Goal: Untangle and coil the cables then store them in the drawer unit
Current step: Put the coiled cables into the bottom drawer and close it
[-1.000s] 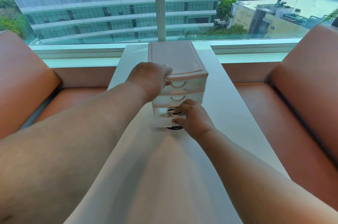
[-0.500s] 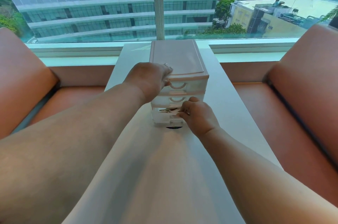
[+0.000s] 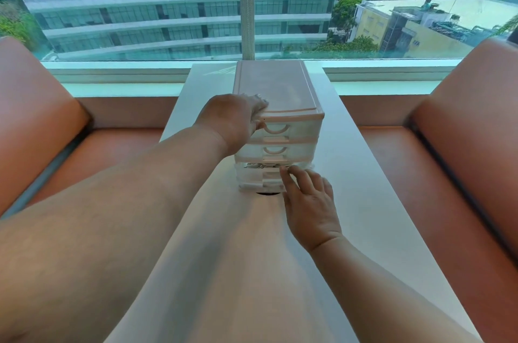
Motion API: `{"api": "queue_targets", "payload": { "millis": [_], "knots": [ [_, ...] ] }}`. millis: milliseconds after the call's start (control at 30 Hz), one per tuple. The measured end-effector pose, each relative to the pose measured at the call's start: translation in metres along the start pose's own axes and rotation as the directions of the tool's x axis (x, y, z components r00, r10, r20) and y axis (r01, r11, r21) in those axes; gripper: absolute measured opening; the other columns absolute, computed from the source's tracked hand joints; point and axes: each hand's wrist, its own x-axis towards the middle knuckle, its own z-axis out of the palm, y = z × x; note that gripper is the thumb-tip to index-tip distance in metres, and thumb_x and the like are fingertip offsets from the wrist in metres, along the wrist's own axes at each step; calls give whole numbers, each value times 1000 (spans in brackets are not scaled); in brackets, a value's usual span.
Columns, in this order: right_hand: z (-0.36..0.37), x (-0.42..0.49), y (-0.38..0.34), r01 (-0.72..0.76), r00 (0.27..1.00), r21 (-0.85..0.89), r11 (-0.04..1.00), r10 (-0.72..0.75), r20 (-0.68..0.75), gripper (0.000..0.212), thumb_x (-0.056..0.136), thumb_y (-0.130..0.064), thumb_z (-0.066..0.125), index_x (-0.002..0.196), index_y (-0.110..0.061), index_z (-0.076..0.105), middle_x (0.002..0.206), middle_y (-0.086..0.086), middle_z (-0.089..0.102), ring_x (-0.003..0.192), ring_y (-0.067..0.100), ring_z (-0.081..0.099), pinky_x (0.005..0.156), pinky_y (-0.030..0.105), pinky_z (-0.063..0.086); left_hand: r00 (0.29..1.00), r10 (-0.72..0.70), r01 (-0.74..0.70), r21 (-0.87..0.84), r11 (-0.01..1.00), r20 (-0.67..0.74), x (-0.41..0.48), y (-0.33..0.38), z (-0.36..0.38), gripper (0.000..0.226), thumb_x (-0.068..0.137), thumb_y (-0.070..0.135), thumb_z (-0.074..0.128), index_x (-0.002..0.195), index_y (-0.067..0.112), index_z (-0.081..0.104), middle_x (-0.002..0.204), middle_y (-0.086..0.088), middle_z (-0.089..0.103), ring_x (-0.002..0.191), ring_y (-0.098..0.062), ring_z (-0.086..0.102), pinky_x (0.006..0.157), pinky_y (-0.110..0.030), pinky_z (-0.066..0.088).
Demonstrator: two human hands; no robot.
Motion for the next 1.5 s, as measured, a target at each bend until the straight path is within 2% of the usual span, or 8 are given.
{"api": "queue_targets", "payload": {
  "millis": [367,533,700,833,933,1000,1167,1500],
  "knots": [
    [8,5,-16,-92,962,-241,966,148,228,94,58,1,65,147,-11,37,145,-3,20,125,31,26,106,62,30,1000,10,-10,-3,1000,-9,1,-2,0,47,93,33,58,138,26,48,145,2,47,134,-23,45,111,-34,34],
    [2,2,-19,-56,893,-237,970,155,423,89,84,2,34,139,-14,-34,142,-6,-33,134,34,-11,113,62,-5,1000,-1,1,-5,1000,-2,1,-1,0,48,93,33,58,139,26,48,143,-1,51,131,-24,47,110,-34,36],
    [2,6,-20,-45,900,-244,969,145,411,90,84,-3,38,142,-11,-31,149,-2,-21,135,31,3,110,64,-7,1000,-11,11,7,1000,-3,2,0,-1,47,93,33,57,139,25,48,142,-1,52,131,-25,48,109,-35,37],
    [10,0,-15,-194,978,-40,980,196,76,67,83,-27,66,142,-9,40,141,5,42,121,27,47,105,57,29,1000,-4,4,-20,1000,5,-1,0,-3,47,93,32,58,138,26,49,143,1,50,132,-23,46,110,-34,36],
    [2,12,4,-586,801,409,700,578,159,64,89,-38,63,142,-13,35,143,3,38,131,22,40,105,48,36,1000,12,-12,-70,997,-5,-4,-1,-4,46,92,32,59,137,26,50,144,5,49,134,-19,44,111,-29,33],
    [-1,25,23,-600,788,544,587,551,274,71,90,-34,64,148,-18,27,141,-2,43,129,16,44,106,41,38,1000,19,-19,-65,998,-6,-5,-1,-5,46,92,32,59,137,27,50,144,5,49,134,-18,44,110,-28,32],
    [-11,47,45,-593,803,497,634,420,423,33,86,-26,69,118,-26,59,103,-7,65,86,11,60,75,28,44,1000,16,-17,-92,996,-8,-2,-3,-2,47,92,30,60,137,26,50,144,5,49,135,-17,43,112,-28,31],
    [-15,56,55,-571,812,399,718,423,402,31,80,-33,75,108,-31,64,82,-19,59,80,16,54,80,36,49,998,35,-38,-75,996,-50,-2,-4,7,48,93,30,58,139,25,47,148,2,44,137,-19,41,113,-33,31]
  ]
}}
